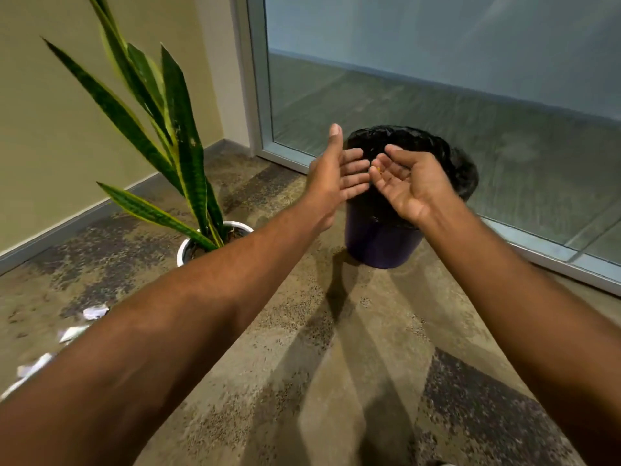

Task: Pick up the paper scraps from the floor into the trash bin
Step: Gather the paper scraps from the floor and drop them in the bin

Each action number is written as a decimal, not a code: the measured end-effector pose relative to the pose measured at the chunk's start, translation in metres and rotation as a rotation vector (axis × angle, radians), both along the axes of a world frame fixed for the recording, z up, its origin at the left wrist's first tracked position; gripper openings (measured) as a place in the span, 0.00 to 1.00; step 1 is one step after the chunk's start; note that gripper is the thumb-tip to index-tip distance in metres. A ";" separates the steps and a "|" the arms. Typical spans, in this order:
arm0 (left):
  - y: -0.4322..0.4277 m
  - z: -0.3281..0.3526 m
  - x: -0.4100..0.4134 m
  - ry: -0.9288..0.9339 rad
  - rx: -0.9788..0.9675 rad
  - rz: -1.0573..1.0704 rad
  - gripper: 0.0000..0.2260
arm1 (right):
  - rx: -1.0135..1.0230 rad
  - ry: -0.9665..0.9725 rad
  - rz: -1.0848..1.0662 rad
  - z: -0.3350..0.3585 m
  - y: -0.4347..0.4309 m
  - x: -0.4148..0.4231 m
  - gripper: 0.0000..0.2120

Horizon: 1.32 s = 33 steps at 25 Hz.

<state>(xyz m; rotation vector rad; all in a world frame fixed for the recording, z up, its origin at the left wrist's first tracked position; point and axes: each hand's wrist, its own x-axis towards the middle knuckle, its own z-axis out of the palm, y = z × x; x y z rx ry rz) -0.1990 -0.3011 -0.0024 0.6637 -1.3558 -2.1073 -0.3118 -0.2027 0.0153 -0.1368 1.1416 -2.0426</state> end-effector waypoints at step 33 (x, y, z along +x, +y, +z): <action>-0.099 -0.060 0.272 -0.476 -0.202 -0.020 0.33 | -0.017 0.242 0.304 -0.035 -0.057 0.115 0.11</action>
